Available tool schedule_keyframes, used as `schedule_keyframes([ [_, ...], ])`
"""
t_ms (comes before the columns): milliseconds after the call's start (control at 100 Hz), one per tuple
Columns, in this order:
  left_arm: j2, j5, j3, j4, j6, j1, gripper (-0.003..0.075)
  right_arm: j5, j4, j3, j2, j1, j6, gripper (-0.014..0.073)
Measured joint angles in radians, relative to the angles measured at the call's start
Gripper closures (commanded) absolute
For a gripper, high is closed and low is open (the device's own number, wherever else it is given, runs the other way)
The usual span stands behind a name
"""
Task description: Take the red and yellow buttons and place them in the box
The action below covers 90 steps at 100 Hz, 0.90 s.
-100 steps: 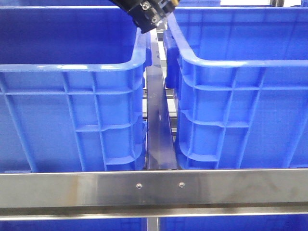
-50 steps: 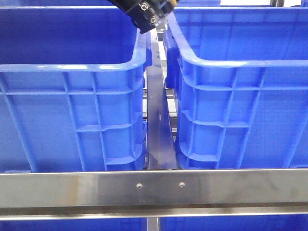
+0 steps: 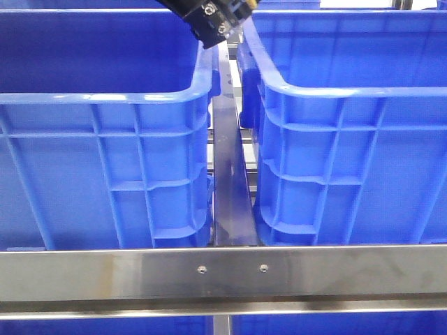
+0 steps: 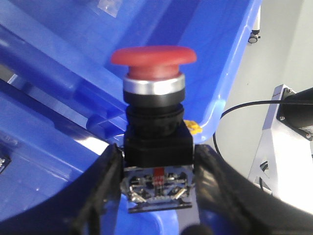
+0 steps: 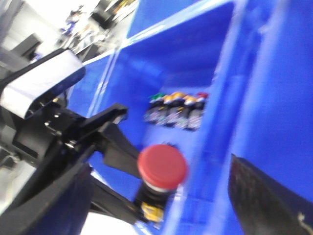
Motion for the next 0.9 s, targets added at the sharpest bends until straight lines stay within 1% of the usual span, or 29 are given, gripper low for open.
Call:
schedule_keyframes([
  [220,0.0,0.0,0.0,0.0,0.0,0.0,0.0617,0.004,0.037,-0.042,0.094,0.102,0.029,0.0001],
  [400,0.0,0.0,0.0,0.0,0.0,0.0,0.0617,0.0,0.049,-0.046,0.142,0.138,0.029,0.0001],
  [600,0.0,0.0,0.0,0.0,0.0,0.0,0.0617,-0.005,0.06,-0.054,0.155,0.163,0.031,0.0006],
  [670,0.0,0.0,0.0,0.0,0.0,0.0,0.0617,-0.005,0.062,-0.054,0.157,0.164,0.031,0.0051],
  [840,0.0,0.0,0.0,0.0,0.002,0.0,0.0617,-0.022,0.062,-0.054,0.162,0.164,0.031,0.029],
  [900,0.0,0.002,0.0,-0.002,0.002,0.0,0.0612,-0.029,0.06,-0.054,0.164,0.164,0.031,0.0337],
])
